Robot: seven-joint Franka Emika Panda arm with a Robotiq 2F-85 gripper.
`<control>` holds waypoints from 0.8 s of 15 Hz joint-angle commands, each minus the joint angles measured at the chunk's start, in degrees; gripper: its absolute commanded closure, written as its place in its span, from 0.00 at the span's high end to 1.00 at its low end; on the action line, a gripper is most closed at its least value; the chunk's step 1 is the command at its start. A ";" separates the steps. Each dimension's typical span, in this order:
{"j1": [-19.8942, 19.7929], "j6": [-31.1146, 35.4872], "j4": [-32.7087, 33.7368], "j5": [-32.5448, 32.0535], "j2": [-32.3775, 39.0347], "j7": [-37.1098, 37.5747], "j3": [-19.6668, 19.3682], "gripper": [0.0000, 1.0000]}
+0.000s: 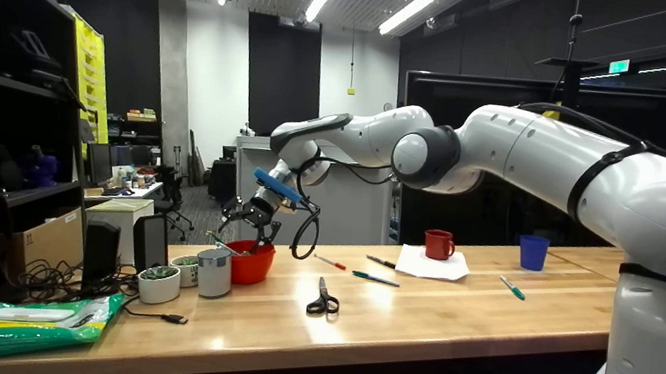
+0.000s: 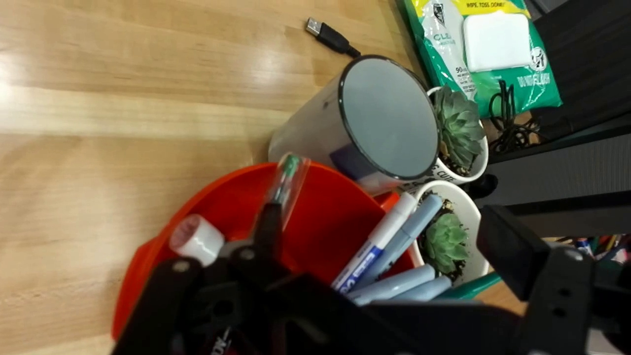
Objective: Remove one marker from the orange bowl
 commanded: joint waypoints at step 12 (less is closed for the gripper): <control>0.56 -3.05 5.91 -1.18 1.54 12.72 -1.03 1.00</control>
